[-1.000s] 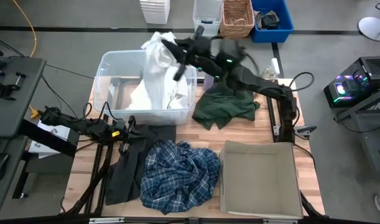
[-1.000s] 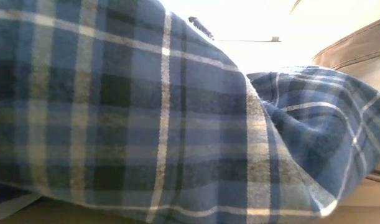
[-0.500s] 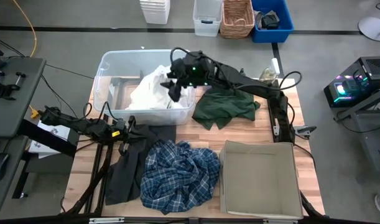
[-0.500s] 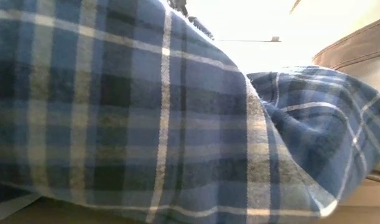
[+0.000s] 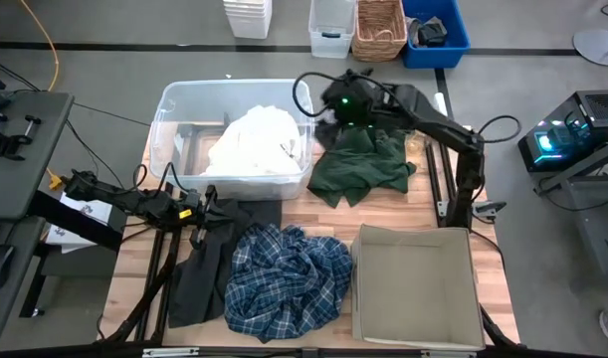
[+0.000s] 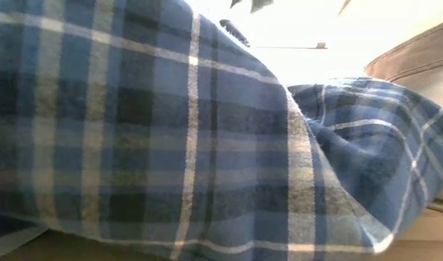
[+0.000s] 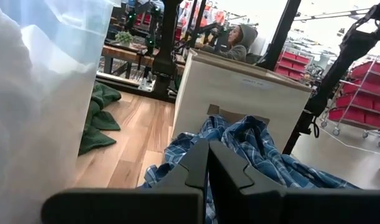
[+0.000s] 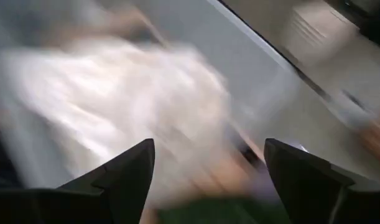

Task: Sort clothes
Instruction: Put the green shirt into the brown bin

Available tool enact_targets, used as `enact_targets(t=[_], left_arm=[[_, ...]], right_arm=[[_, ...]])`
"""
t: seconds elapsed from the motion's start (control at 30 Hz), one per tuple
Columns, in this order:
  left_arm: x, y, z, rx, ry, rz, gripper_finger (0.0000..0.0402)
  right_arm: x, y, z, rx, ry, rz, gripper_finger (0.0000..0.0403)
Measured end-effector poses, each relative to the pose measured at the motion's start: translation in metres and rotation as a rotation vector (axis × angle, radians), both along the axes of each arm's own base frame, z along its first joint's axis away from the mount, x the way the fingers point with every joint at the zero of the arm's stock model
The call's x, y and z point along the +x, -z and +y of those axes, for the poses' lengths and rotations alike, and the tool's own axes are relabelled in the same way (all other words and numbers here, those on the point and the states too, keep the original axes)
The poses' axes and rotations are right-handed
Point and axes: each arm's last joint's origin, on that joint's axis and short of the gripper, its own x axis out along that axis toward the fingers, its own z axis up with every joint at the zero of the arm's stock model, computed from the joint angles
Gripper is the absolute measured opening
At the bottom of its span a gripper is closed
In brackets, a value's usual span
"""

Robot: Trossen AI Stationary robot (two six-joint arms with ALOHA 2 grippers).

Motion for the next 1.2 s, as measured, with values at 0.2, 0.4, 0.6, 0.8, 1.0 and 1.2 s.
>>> enact_targets(t=[0.2,0.4,0.6,0.8,1.0,1.2], left_arm=[[0.0,0.0,0.0,0.0,0.0,0.0,0.0001],[0.0,0.0,0.0,0.0,0.0,0.0,0.0001],[0.0,0.0,0.0,0.0,0.0,0.0,0.0001],[0.0,0.0,0.0,0.0,0.0,0.0,0.0001],[0.0,0.0,0.0,0.0,0.0,0.0,0.0001],[0.0,0.0,0.0,0.0,0.0,0.0,0.0001]], right_arm=[[-0.036,0.022,-0.022,0.119,0.204,0.258,0.0295],[-0.06,0.068,-0.043,0.325,0.313,0.377,0.0295],[-0.054,0.146,-0.054,0.531,0.411,0.322,0.0295],[-0.048,0.202,-0.043,0.579,0.591,0.25,0.0295],[-0.054,0.236,-0.037,0.578,0.813,0.184,0.0295],[-0.061,0.26,-0.038,0.592,1.001,0.076,0.0295]])
